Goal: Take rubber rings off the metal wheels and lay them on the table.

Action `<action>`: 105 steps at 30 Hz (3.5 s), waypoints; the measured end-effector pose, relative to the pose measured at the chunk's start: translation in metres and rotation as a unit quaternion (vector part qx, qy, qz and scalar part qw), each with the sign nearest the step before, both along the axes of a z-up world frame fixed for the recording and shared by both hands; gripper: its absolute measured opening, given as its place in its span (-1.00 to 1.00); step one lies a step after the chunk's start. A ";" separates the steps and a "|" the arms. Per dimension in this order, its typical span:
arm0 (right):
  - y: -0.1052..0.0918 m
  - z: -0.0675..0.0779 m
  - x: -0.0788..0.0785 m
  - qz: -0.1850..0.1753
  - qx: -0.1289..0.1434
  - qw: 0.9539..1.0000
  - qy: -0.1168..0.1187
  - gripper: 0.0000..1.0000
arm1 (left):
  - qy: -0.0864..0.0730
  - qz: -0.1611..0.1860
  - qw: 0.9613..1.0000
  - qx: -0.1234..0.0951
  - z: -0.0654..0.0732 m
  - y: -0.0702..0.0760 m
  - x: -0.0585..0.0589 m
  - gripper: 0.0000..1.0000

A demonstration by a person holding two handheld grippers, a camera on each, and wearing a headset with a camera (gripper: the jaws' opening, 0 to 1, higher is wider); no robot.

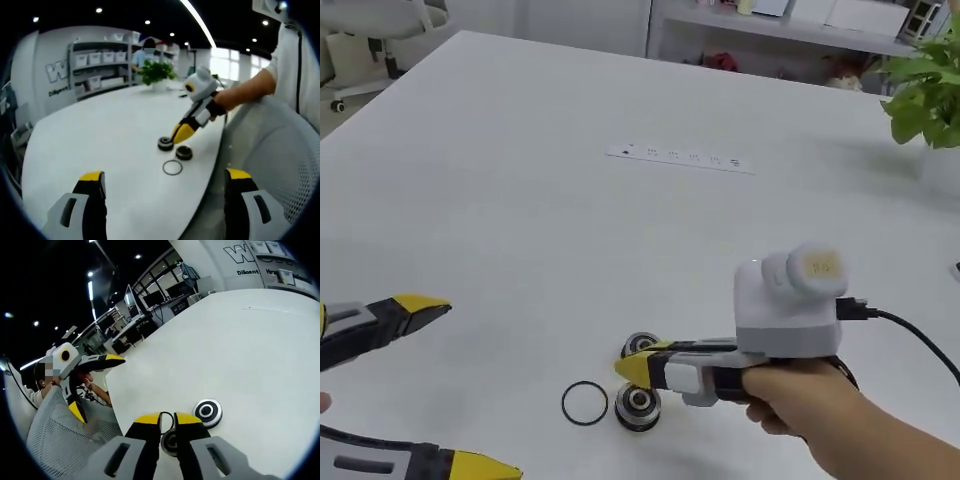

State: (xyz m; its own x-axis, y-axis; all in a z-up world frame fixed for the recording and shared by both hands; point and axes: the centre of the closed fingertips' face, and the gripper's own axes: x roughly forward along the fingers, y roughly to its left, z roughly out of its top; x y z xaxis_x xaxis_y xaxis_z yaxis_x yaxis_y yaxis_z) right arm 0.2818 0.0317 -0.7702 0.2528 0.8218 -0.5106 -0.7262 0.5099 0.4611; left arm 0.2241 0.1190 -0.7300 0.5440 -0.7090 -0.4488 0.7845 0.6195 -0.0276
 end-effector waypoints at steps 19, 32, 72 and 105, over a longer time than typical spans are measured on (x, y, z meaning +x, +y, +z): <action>-0.007 0.024 0.000 0.036 -0.002 0.997 -0.064 -0.67 | -0.009 -0.024 1.000 0.003 0.010 -0.012 0.003 0.97; -0.016 0.027 -0.001 0.074 -0.030 0.990 -0.117 -0.54 | -0.017 -0.059 0.998 0.013 0.021 -0.029 0.007 0.97; -0.037 -0.032 -0.025 0.175 -0.117 0.973 -0.089 -0.45 | -0.034 -0.155 0.987 -0.012 0.021 -0.113 0.038 0.36; -0.035 -0.034 -0.027 0.179 -0.110 0.973 -0.092 -0.50 | -0.025 -0.206 0.978 0.037 -0.034 -0.117 0.031 -0.37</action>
State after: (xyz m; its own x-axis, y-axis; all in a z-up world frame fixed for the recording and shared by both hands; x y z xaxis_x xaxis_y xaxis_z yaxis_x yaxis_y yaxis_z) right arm 0.2549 -0.0028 -0.8041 0.0745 0.7498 -0.6575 -0.9356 0.2807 0.2142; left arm 0.2548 0.0024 -0.7636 0.2418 -0.8395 -0.4867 0.9671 0.2493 0.0504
